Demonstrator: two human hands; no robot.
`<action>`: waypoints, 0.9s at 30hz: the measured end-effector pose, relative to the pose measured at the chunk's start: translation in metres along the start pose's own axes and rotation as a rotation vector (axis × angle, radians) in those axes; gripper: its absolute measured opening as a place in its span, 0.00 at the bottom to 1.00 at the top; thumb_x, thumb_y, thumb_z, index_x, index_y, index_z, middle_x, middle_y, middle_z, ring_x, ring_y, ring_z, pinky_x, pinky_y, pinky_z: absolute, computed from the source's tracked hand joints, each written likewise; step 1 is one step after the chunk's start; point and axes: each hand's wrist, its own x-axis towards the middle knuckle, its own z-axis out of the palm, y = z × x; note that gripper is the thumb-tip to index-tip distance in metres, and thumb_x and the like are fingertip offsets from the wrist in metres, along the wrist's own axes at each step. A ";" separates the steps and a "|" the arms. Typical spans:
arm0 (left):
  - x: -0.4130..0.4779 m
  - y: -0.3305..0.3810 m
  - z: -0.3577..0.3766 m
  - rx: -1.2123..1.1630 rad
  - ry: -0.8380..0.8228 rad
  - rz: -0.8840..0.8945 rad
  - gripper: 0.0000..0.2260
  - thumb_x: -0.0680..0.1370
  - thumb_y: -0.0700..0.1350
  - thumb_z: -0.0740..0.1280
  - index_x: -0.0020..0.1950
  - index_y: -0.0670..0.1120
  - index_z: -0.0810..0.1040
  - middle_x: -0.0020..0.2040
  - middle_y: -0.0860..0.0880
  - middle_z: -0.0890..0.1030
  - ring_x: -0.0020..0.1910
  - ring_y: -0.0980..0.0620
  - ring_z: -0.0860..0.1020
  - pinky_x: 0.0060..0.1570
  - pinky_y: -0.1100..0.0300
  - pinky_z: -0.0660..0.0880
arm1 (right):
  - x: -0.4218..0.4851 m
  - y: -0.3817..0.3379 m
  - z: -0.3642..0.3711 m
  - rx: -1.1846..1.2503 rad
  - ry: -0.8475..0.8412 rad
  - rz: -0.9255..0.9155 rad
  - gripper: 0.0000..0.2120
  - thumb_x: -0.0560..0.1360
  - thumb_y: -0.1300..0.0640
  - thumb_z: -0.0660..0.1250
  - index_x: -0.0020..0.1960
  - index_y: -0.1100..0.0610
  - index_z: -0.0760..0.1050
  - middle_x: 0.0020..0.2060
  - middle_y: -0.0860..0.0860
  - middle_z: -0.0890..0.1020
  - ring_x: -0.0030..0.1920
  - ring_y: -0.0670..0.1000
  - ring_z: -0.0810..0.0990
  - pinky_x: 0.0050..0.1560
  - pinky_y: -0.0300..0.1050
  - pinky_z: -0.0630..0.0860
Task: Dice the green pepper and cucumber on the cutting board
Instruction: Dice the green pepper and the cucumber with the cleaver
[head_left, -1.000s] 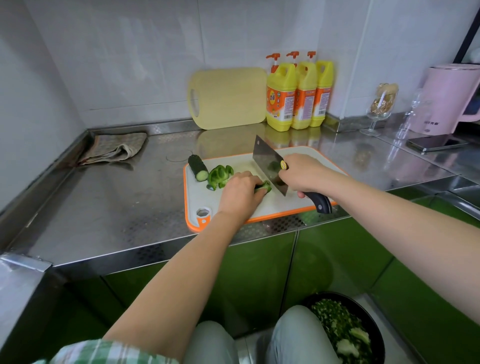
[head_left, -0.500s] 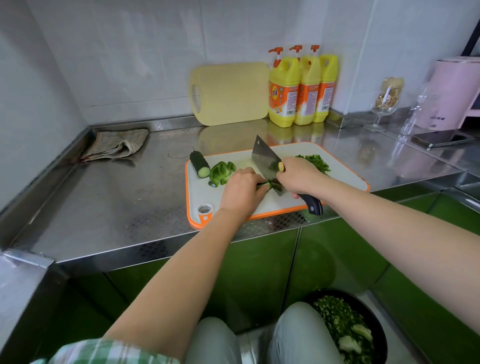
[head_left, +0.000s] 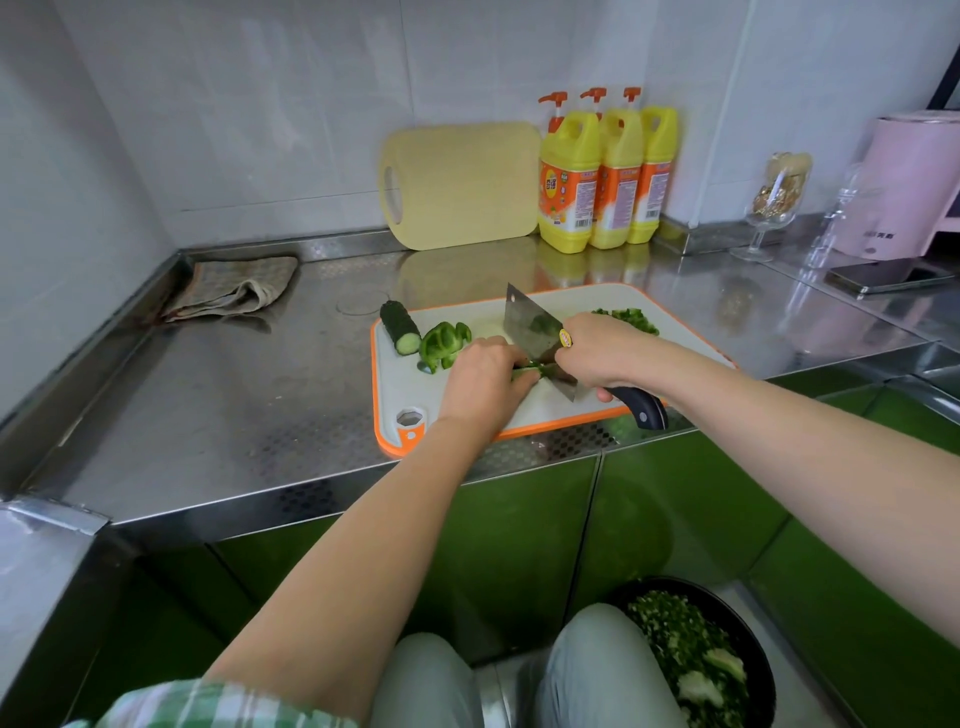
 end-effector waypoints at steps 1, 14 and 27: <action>0.000 0.000 0.000 -0.004 0.001 0.000 0.10 0.75 0.49 0.70 0.47 0.43 0.84 0.42 0.44 0.80 0.45 0.43 0.76 0.43 0.53 0.70 | 0.003 0.001 0.003 0.019 0.021 0.004 0.07 0.77 0.64 0.54 0.42 0.62 0.68 0.30 0.59 0.76 0.22 0.54 0.75 0.23 0.37 0.64; 0.001 0.000 -0.001 0.024 0.002 0.010 0.11 0.76 0.50 0.69 0.46 0.44 0.86 0.41 0.43 0.80 0.44 0.43 0.75 0.40 0.56 0.64 | -0.004 0.001 -0.005 0.036 0.021 0.005 0.05 0.77 0.64 0.55 0.45 0.63 0.69 0.32 0.60 0.77 0.26 0.54 0.75 0.25 0.39 0.66; -0.002 -0.003 -0.005 -0.033 -0.059 -0.010 0.11 0.74 0.50 0.70 0.51 0.45 0.84 0.45 0.44 0.82 0.48 0.43 0.77 0.44 0.55 0.69 | 0.011 -0.003 0.016 0.091 0.107 0.026 0.05 0.78 0.62 0.57 0.47 0.61 0.70 0.35 0.56 0.77 0.24 0.53 0.76 0.28 0.40 0.69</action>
